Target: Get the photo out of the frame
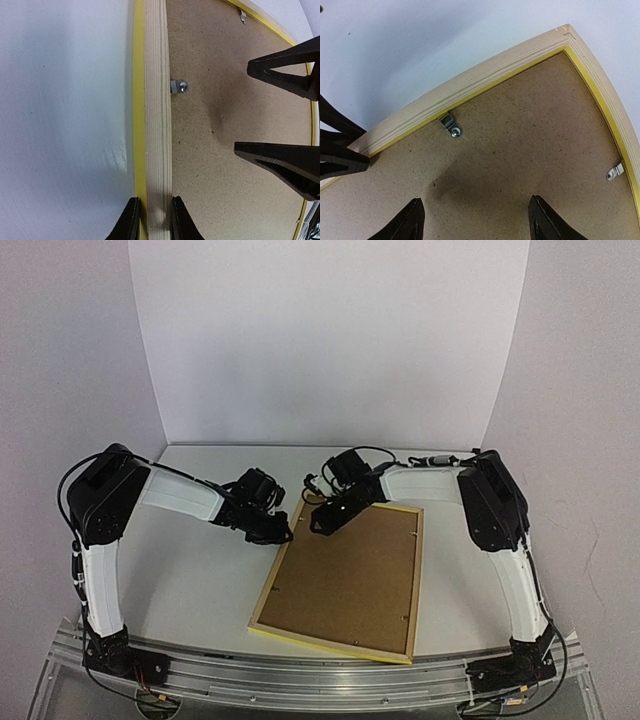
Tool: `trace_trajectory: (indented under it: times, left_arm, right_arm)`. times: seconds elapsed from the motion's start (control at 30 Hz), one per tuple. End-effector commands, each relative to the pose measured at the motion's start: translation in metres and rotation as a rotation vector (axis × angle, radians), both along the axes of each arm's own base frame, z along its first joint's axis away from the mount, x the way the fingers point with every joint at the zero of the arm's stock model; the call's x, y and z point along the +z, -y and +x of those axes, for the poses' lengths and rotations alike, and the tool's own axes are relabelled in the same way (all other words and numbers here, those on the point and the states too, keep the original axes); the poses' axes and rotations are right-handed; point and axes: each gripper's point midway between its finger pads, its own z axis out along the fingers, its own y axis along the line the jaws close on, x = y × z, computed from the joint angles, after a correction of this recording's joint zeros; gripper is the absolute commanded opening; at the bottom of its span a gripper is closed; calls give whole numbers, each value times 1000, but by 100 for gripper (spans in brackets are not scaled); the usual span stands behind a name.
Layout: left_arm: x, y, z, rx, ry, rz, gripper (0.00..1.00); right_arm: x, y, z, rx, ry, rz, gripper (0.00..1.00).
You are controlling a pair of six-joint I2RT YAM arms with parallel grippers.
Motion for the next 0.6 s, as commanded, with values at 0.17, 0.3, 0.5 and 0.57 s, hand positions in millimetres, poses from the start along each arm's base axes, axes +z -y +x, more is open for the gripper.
trace_trajectory:
  times: [0.17,0.3,0.5,0.57]
  left_arm:
    - [-48,-24,-63,-11,-247,108,0]
    - [-47,-22,-64,-12,-252,94,0]
    - [-47,-19,-67,-27,-258,83,0]
    - [-47,-19,-67,-29,-261,83,0]
  right_arm:
    - [-7,-29,22,56,76,-2,66]
    - [-12,-35,25,63,77,1,65]
    - [-24,-35,30,74,95,-27,62]
    - [-26,-36,29,91,92,-24,62]
